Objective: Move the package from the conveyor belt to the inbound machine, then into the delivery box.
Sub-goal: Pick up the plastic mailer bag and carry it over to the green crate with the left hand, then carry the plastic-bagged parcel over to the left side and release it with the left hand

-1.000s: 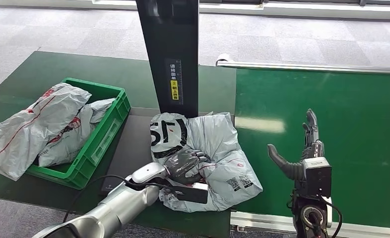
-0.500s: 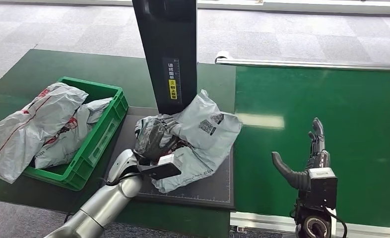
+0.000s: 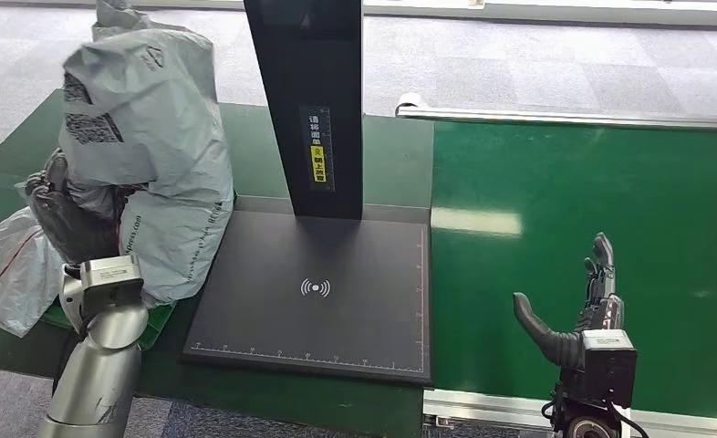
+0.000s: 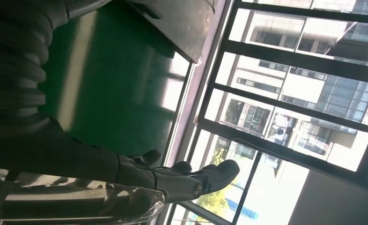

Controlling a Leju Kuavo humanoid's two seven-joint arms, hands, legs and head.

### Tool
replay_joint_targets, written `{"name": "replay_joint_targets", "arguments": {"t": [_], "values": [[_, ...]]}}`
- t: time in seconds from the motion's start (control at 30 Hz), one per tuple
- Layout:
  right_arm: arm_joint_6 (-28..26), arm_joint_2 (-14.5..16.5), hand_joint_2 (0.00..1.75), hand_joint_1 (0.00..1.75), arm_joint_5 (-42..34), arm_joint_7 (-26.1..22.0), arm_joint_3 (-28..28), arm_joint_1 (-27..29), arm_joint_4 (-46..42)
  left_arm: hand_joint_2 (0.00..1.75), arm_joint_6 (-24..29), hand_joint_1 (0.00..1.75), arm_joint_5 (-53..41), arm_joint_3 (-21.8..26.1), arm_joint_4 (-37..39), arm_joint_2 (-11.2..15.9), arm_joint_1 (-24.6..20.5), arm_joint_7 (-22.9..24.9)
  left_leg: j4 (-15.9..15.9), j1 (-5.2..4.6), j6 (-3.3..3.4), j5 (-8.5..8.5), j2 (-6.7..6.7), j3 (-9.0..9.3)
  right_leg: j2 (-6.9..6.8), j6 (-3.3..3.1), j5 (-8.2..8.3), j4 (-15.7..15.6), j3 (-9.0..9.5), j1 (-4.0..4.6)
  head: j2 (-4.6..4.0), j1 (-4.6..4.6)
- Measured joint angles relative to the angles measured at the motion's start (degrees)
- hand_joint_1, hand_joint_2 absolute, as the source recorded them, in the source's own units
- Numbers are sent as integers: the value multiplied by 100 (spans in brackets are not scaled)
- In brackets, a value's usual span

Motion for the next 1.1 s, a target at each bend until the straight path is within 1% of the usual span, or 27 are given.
{"name": "replay_joint_targets", "arguments": {"t": [0.1, 0.2, 0.57, 0.67, 0.77, 0.87, 0.97, 1.1], "values": [[-1, 2, 175, 0, 2, -4, -10, 23, -33, 175, 175, 175, -147, 344, 70, 40, -15, 46, 0, 0, 0, 0, 0, 1, 0, 0, 0, 0, -1, 0, 0, 0], [-2, 2, 175, 0, 3, -7, -11, 30, -45, 175, 225, 175, -206, 544, 162, 69, -25, 60, 0, 0, 0, 0, 1, 0, 0, 0, 0, 0, -2, 0, 0, -1], [-3, 16, 175, 0, 3, -8, -13, 44, -81, 175, 251, 175, -240, 727, 303, 77, -35, 75, 0, 0, 0, 0, 0, -1, 0, 0, 0, 0, -3, 0, 0, 0], [-3, 17, 175, 0, 11, -8, -13, 46, -83, 175, 270, 175, -550, 754, 430, 94, -113, 341, 0, 0, 0, 0, -1, 0, 0, 0, 0, 0, -2, 0, 0, 1], [-1, 17, 175, 0, 26, -7, -11, 44, -87, 175, 304, 175, -1239, 850, 1020, 208, -436, 914, 0, 1, -1, 2, -2, 0, -1, -1, 1, 0, -1, 1, 0, 1], [3, 17, 175, 0, 46, 10, -11, 37, -95, 175, 390, 175, -1777, 1011, 2043, 415, -937, 1432, 0, 4, -6, 6, 0, 1, 0, -7, 5, 2, 0, 4, 0, 1], [3, 17, 175, 0, 60, 43, -7, 30, -96, 175, 461, 175, -2087, 1240, 3091, 650, -1361, 1793, -1, 6, -8, 7, 7, 1, 7, -12, 9, 5, -2, 7, 0, 2], [5, 17, 175, 0, 68, 68, 32, -2, -91, 175, 473, 175, -2490, 1574, 4107, 940, -1674, 2105, -1, 6, -8, 6, 8, -4, 10, -12, 8, 5, -8, 7, 0, 1]]}}
